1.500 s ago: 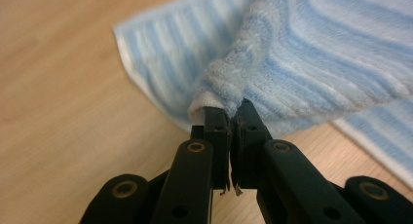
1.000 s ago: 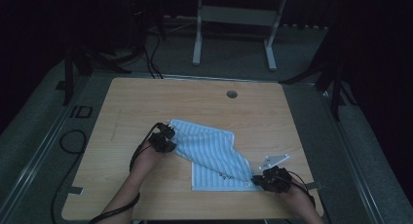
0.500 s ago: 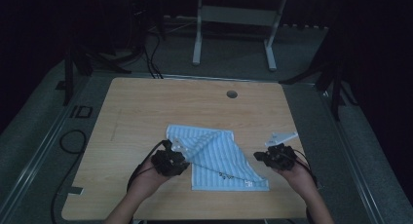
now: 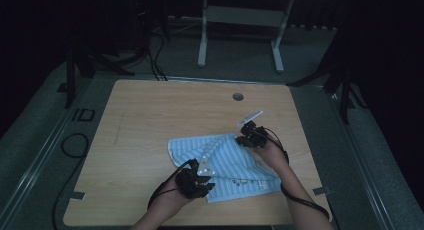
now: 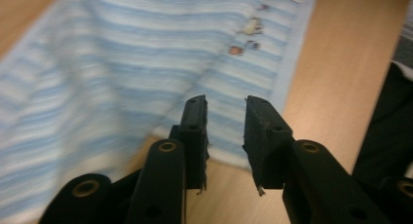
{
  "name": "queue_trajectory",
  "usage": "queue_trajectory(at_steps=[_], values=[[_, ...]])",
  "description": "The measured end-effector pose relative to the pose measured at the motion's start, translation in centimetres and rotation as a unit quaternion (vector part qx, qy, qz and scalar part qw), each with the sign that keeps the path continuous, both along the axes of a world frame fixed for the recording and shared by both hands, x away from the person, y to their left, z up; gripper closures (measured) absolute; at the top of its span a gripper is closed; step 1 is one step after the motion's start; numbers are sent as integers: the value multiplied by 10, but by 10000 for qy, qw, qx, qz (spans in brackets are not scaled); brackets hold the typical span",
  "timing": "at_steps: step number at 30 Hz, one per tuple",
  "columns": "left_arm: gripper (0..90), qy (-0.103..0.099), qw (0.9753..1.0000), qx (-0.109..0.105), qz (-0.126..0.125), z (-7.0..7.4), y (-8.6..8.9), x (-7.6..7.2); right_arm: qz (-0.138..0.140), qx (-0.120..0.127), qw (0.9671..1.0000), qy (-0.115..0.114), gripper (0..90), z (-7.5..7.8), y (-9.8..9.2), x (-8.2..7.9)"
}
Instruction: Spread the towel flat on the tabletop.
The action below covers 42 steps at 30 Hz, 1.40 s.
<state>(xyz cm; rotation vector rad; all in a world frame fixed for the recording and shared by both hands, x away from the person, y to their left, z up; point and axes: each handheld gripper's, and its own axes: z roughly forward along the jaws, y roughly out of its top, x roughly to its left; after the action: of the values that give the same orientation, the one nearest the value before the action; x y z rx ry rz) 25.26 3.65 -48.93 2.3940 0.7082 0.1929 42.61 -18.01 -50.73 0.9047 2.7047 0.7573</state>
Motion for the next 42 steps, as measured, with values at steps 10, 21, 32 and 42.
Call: queue_trajectory(at_steps=[10,21,32,42], values=[[889,395,9975,498,-294,-40,-31,14,-160,-172,9995,229,897,-23,19,20],[888,629,9958,435,-502,-44,-13,-21,-592,-332,9976,150,897,-21,-11,34],[888,826,9952,256,-459,-46,5,-46,-985,-466,9939,150,896,-20,-34,49],[888,913,9942,218,-528,-46,9,-46,-1295,-612,9894,234,896,-18,-59,64]])
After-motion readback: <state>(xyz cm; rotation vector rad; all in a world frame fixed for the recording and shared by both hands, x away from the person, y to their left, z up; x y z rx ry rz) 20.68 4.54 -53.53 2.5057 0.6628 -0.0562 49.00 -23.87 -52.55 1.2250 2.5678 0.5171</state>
